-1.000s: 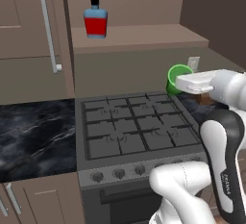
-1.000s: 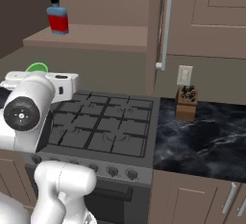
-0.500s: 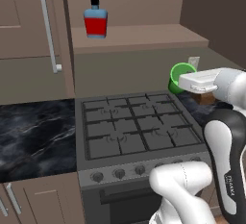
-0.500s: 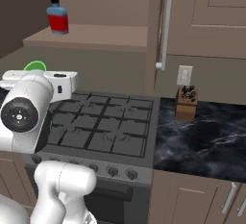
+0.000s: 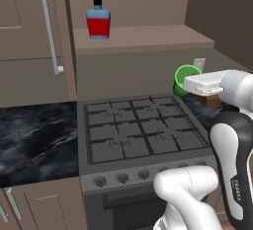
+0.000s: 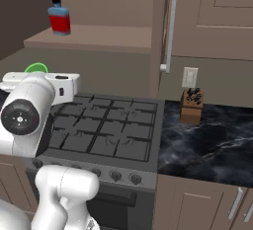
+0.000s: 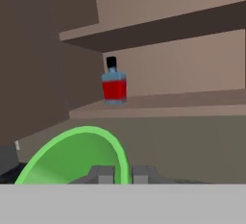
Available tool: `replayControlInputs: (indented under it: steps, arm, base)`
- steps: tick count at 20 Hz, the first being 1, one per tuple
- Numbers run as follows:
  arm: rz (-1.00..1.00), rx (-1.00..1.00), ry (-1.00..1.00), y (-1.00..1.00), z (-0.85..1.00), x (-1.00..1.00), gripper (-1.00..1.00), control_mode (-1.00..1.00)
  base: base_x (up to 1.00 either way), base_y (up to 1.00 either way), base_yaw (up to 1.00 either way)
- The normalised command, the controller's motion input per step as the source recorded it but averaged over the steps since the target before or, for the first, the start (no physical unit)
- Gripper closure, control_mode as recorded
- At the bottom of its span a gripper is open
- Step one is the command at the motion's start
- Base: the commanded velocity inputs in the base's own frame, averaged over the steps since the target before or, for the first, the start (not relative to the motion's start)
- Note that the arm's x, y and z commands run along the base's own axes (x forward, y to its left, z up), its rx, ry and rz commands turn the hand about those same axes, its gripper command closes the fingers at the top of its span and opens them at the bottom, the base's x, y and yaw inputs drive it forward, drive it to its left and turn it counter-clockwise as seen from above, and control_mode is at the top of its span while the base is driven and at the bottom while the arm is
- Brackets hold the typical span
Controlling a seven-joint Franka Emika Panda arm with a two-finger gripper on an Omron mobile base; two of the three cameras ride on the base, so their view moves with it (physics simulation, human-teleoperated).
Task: Open the cabinet directly in front. Then move the liquor and the cup to the dining counter with the jar on it.
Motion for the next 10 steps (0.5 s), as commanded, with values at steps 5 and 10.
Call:
replayControlInputs:
  steps: [5,10]
  arm:
    - [0.00,0.00,0.01,0.00,0.00,0.00,1.00,-1.00]
    - [0.00,0.00,0.00,0.00,0.00,-0.07,1.00,-1.00]
  base:
    - [0.00,0.00,0.00]
    - [0.00,0.00,0.00]
